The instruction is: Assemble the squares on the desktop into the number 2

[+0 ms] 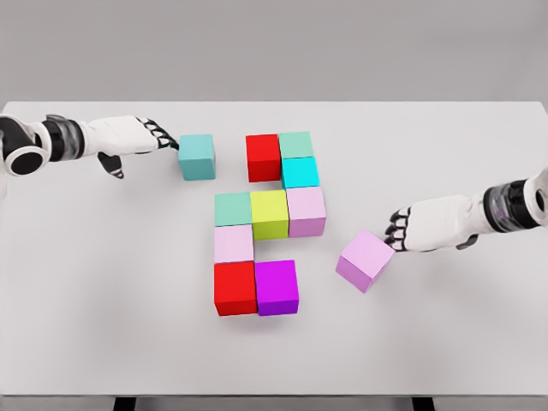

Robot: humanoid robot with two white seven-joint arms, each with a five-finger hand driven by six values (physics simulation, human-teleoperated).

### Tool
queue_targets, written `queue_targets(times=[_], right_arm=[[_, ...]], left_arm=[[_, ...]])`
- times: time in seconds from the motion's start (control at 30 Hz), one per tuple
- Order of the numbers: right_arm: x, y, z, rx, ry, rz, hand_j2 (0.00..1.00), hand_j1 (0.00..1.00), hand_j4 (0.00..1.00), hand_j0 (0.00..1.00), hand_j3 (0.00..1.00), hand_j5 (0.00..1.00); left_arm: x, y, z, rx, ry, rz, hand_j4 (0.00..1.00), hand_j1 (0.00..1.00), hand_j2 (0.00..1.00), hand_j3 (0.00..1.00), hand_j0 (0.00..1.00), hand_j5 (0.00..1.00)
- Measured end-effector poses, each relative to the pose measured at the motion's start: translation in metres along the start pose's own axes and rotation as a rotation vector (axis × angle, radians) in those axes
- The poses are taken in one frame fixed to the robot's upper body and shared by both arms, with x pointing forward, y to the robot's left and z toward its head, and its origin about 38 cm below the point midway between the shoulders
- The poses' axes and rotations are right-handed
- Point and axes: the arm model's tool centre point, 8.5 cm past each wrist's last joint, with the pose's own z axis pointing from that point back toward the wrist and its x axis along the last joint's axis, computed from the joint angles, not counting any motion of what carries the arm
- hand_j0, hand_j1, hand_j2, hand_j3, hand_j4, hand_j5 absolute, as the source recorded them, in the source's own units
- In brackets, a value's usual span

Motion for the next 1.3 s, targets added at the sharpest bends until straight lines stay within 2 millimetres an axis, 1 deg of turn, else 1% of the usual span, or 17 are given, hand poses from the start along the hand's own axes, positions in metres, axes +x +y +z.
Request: queue_targets(times=[0.13,0.33,0.53,0.77,0.87,1.1,1.3], right_arm=[[0.009,-0.001,-0.001,-0.002,-0.019,0.014,1.0,1.0,1.0,1.0,1.0,1.0],[0.02,0.001,0.006,0.0,-0.034,0.031,1.0,1.0,1.0,1.0,1.0,1.0],[0.028,0.005,0.005,0.007,-0.049,0.026,1.0,1.0,1.0,1.0,1.0,1.0],[0.028,0.006,0.005,0.009,-0.047,0.025,1.0,1.0,1.0,1.0,1.0,1.0],[0.027,0.01,0.011,0.014,-0.042,0.016,1.0,1.0,1.0,1.0,1.0,1.0],[0.023,0.012,0.018,0.016,-0.021,0.013,1.0,1.0,1.0,1.0,1.0,1.0],[0.015,0.005,0.025,-0.001,0.01,0.023,1.0,1.0,1.0,1.0,1.0,1.0]], left_arm=[[0.006,0.003,-0.004,0.007,-0.015,-0.006,1.0,1.0,1.0,1.0,1.0,1.0],[0.008,0.005,-0.005,0.008,-0.021,-0.009,1.0,1.0,1.0,1.0,1.0,1.0],[-0.003,-0.004,0.01,-0.009,0.005,-0.007,1.0,1.0,1.0,1.0,1.0,1.0],[0.007,-0.01,0.027,-0.03,-0.03,-0.075,1.0,1.0,1.0,1.0,1.0,1.0],[0.013,-0.011,0.031,-0.031,-0.047,-0.095,1.0,1.0,1.0,1.0,1.0,1.0],[0.024,-0.007,0.027,-0.019,-0.078,-0.115,1.0,1.0,1.0,1.0,1.0,1.0],[0.033,-0.001,0.019,-0.007,-0.1,-0.121,1.0,1.0,1.0,1.0,1.0,1.0]])
